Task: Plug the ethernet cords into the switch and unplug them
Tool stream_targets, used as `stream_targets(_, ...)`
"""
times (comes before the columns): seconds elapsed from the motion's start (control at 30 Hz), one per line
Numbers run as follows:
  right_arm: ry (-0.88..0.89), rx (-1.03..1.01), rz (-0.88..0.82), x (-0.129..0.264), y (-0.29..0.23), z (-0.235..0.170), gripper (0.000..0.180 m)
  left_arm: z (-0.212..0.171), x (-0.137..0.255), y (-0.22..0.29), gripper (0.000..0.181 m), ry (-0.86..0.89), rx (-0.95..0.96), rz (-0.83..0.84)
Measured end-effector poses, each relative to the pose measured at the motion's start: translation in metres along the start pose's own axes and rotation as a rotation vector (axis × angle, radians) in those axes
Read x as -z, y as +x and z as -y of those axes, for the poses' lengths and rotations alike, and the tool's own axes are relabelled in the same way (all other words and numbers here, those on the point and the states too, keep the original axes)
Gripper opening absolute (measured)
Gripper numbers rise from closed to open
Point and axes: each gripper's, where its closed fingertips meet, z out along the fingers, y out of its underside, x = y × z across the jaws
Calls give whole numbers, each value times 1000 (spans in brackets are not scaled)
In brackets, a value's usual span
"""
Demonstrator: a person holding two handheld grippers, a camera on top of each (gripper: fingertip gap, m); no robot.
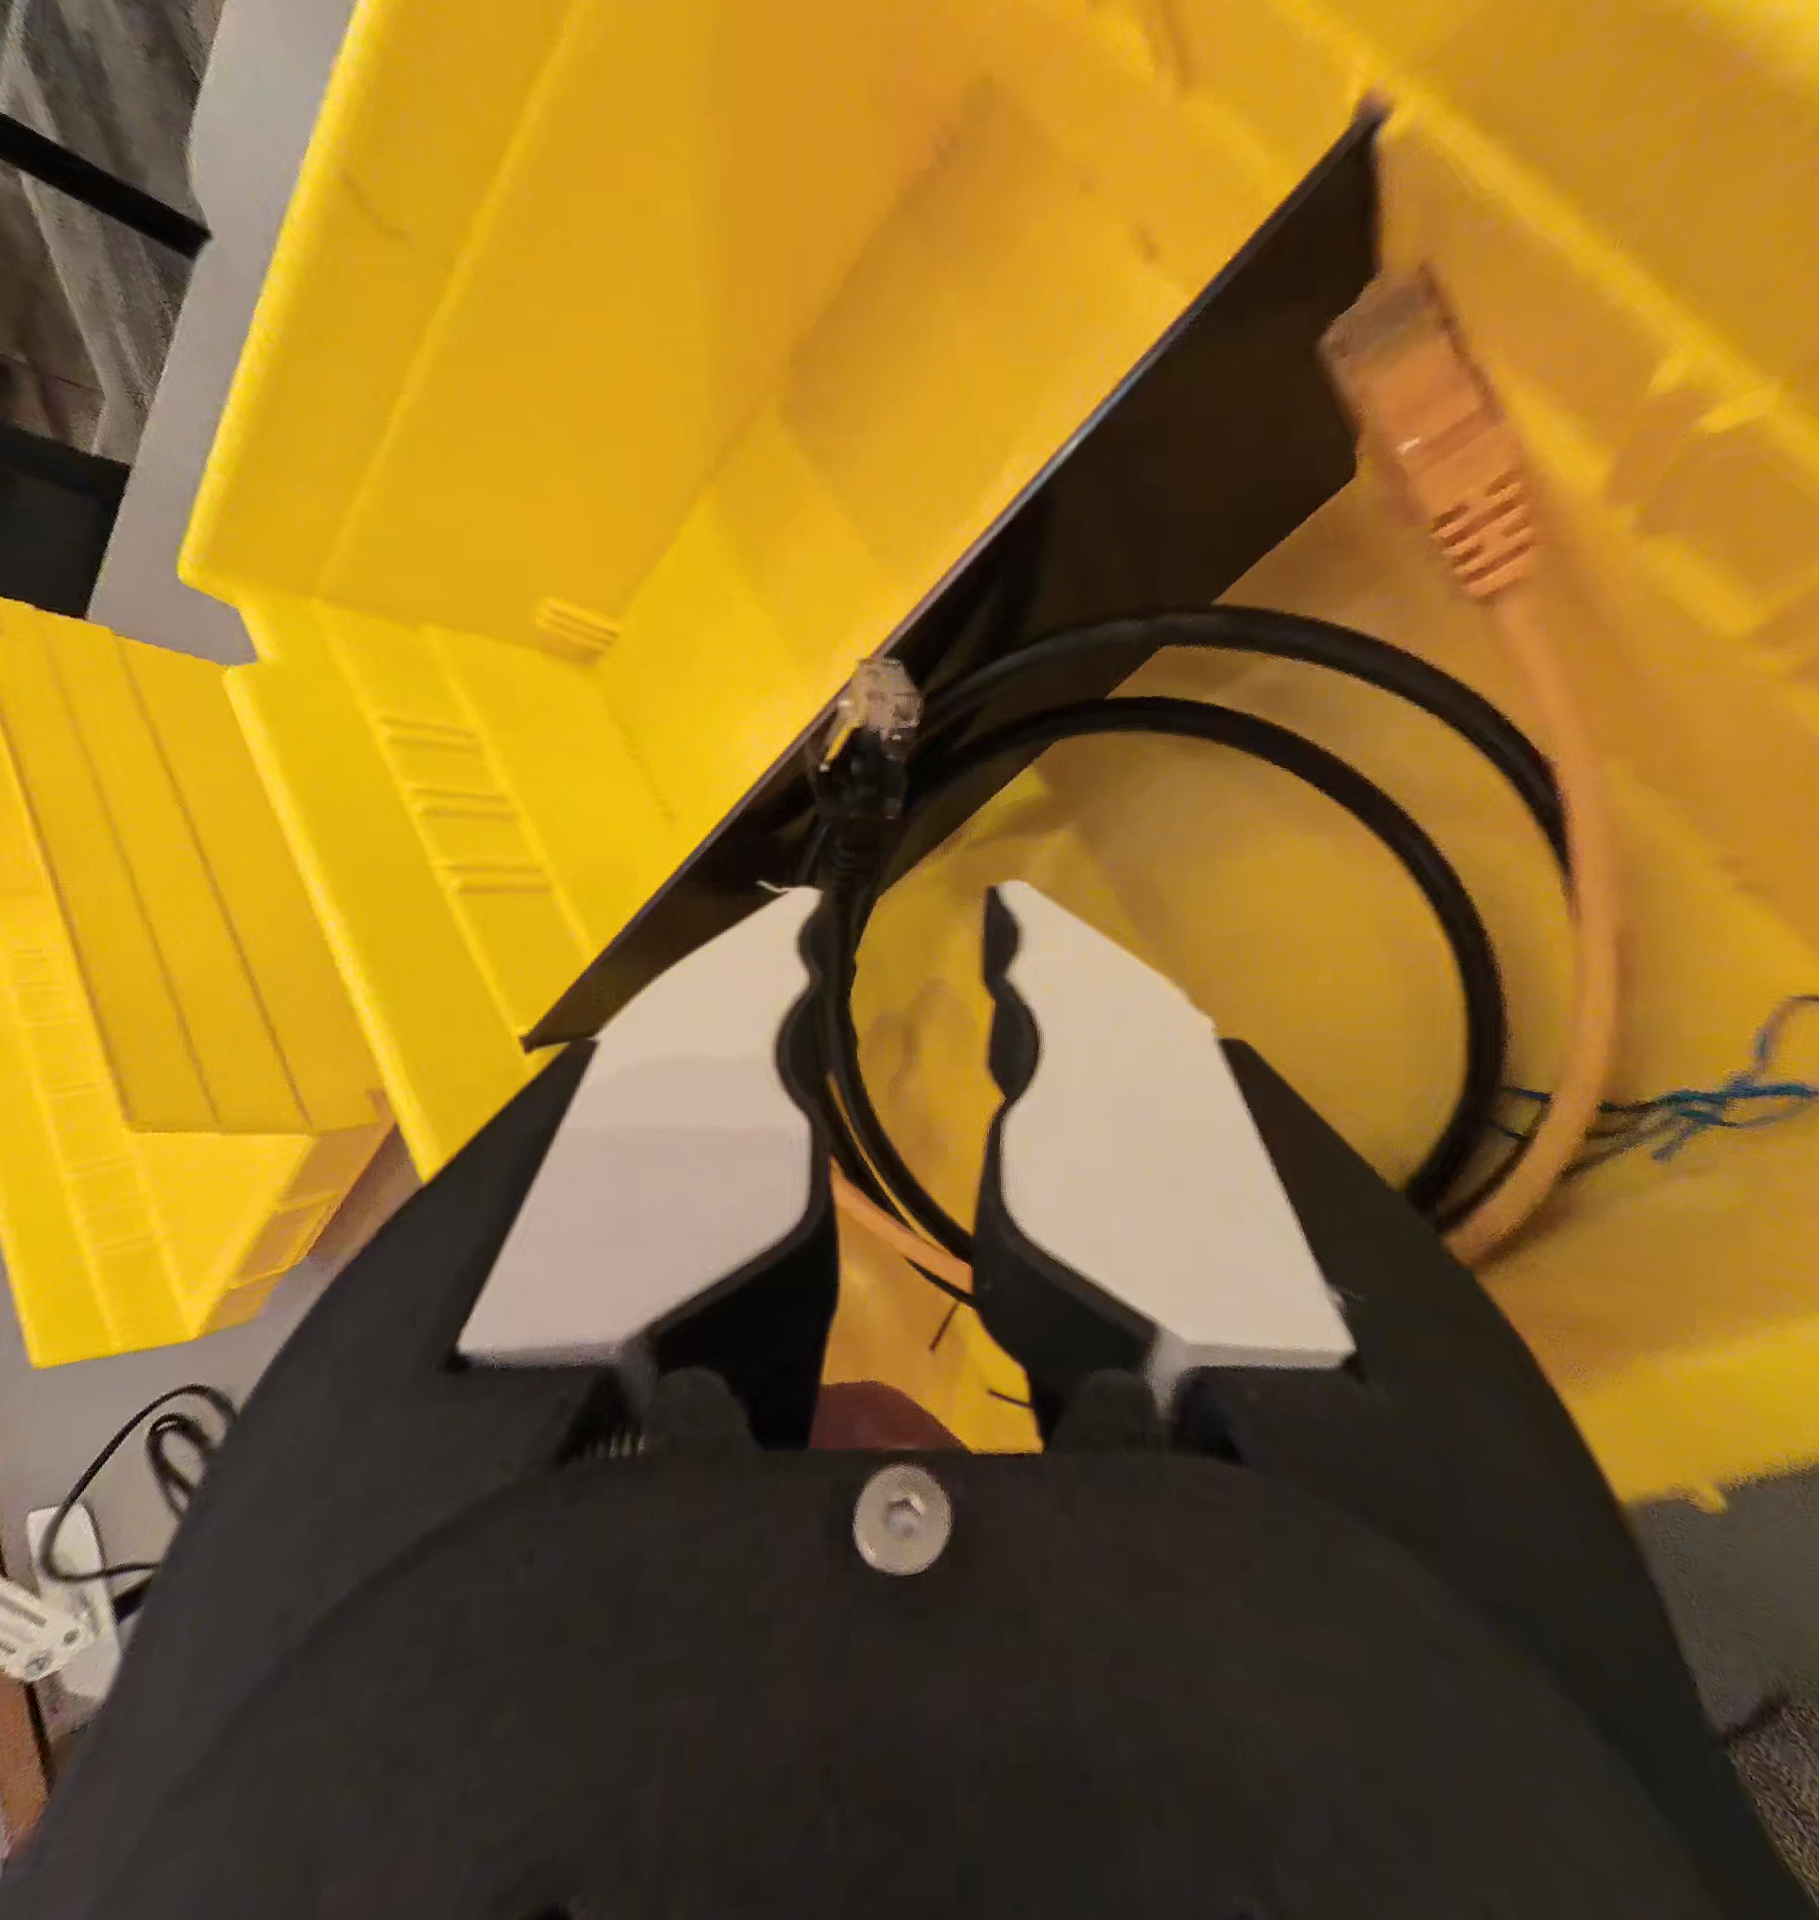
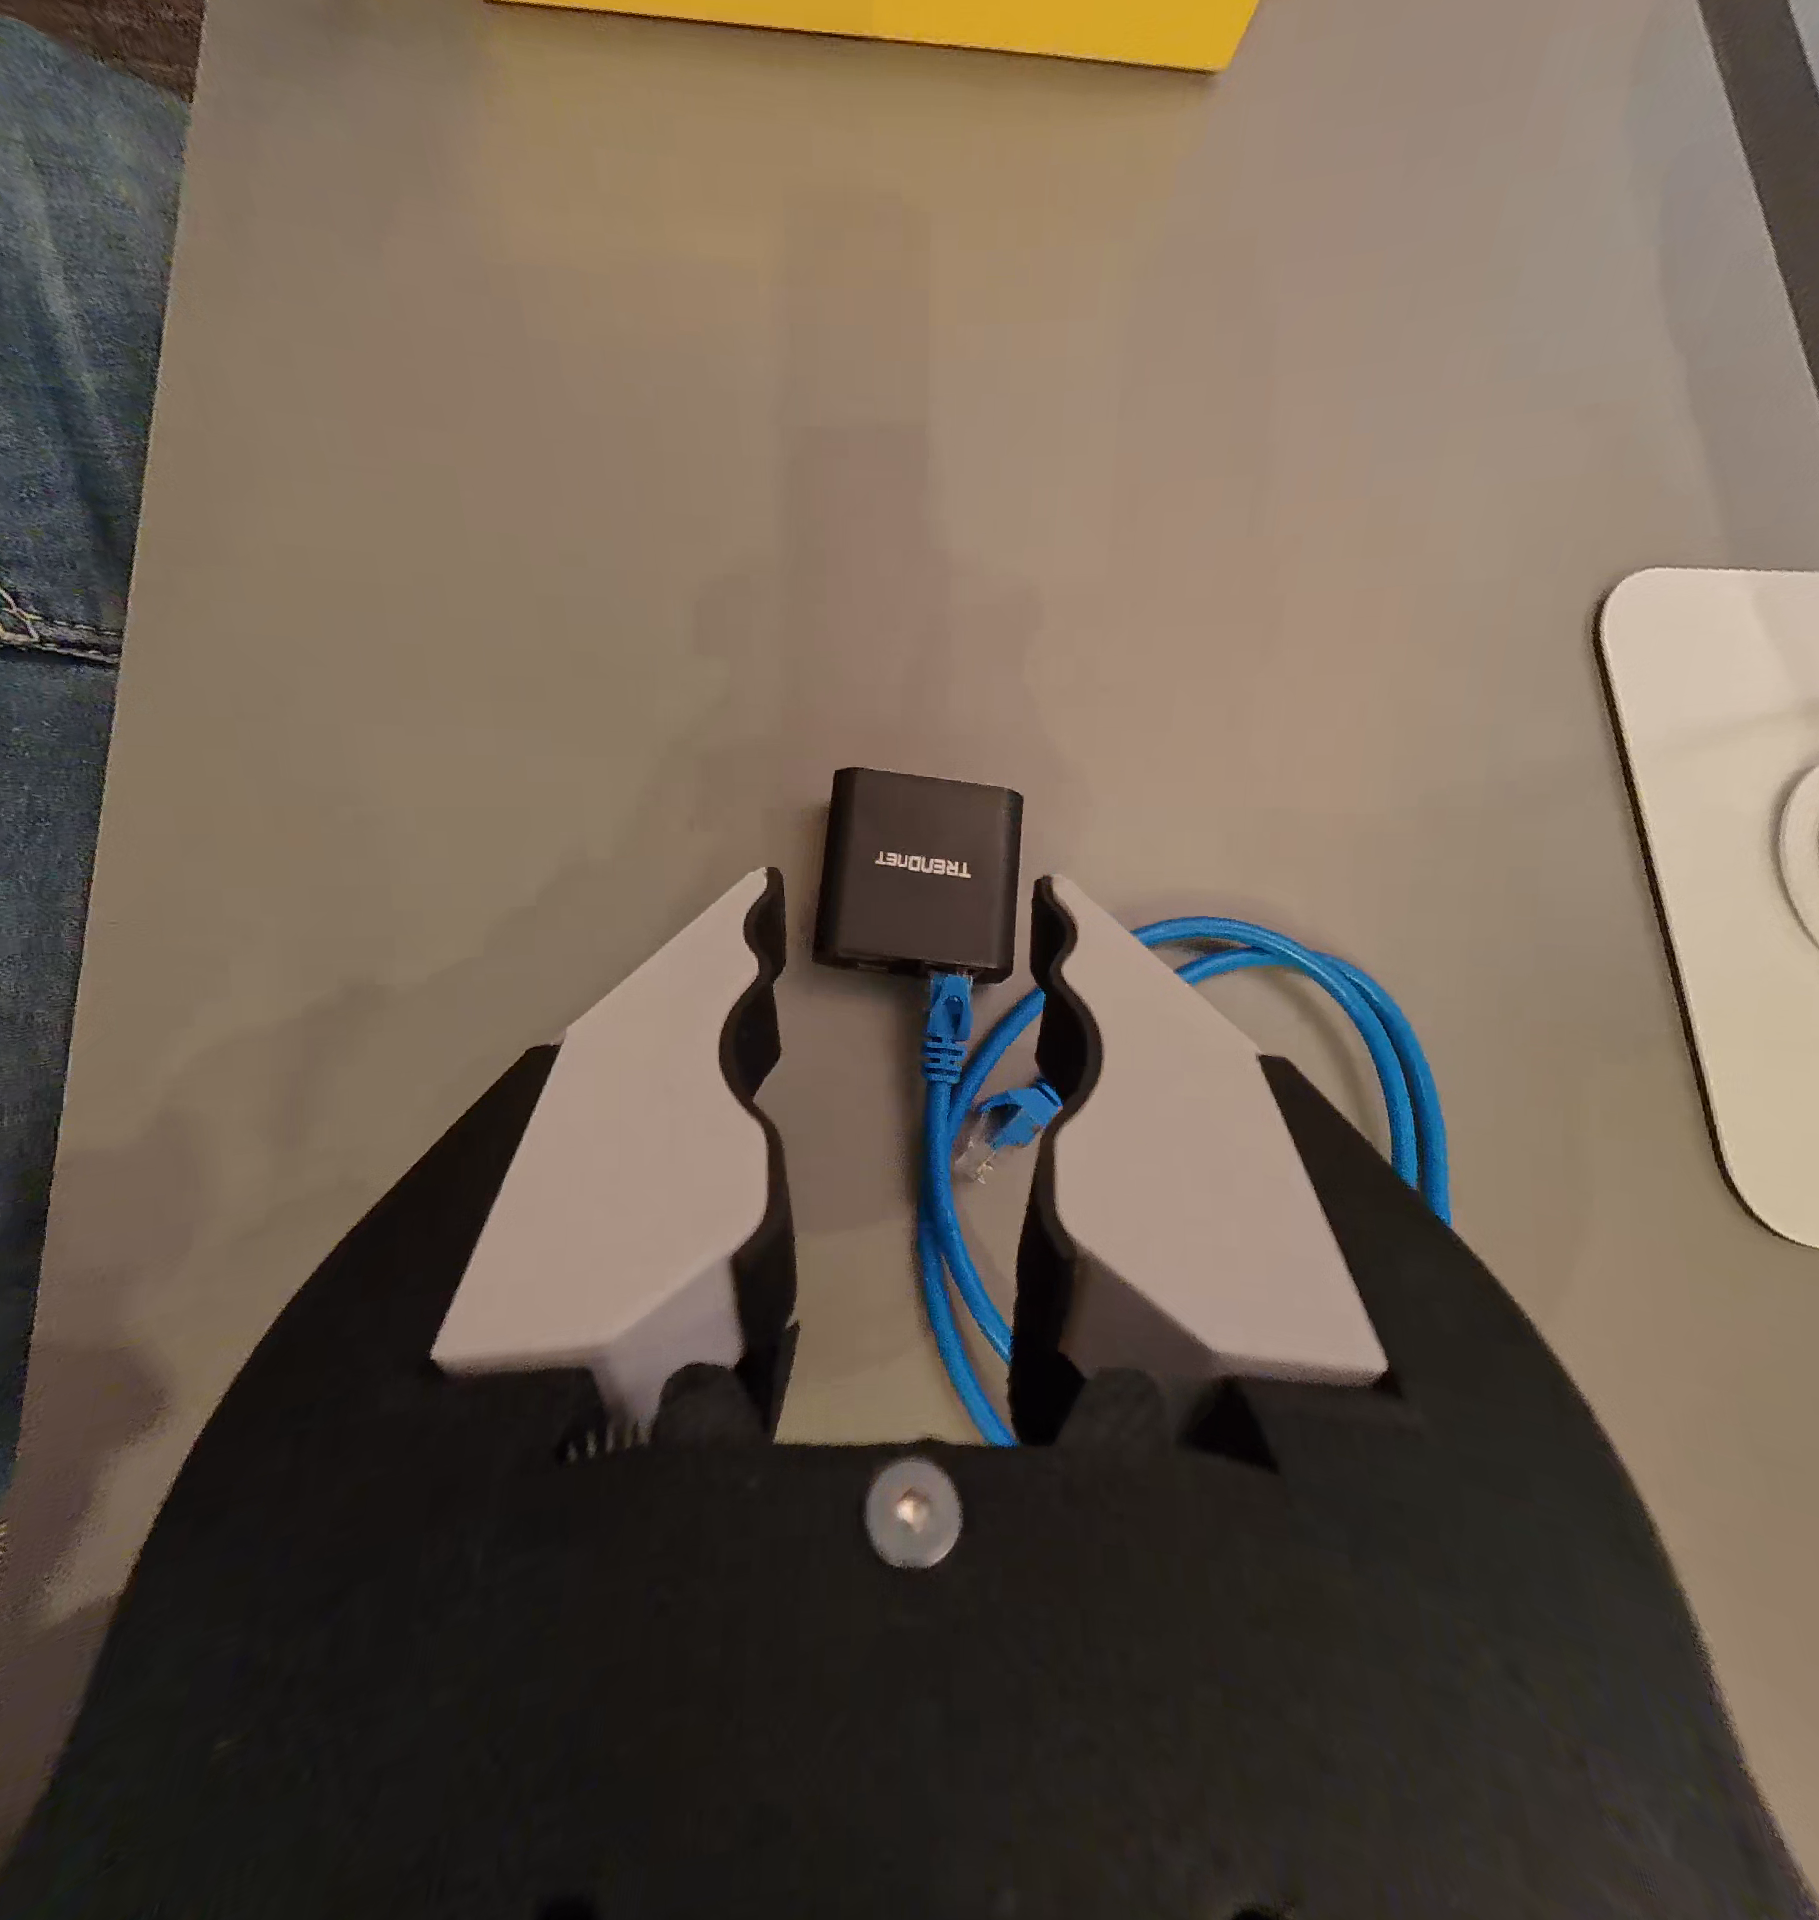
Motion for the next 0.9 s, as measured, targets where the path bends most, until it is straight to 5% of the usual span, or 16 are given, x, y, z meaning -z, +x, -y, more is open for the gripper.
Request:
stream_targets(0.07,-3,10,6,1,-4,1,45,-1,-3,-13,6,13,-5,86)
stream_targets(0.37,80,33,40,13,-12,20,39,7,12,-22,0,72,27,97)
stream_targets(0.47,82,49,37,14,-14,24,38,-8,-6,-16,39,-32,40,35)
stream_targets(0.6,80,59,42,14,-19,24,38,-9,-17,-17,6,-33,-22,83)
stream_targets(0.9,106,58,43,21,-18,26,37,15,30,-41,5,43,-24,165)
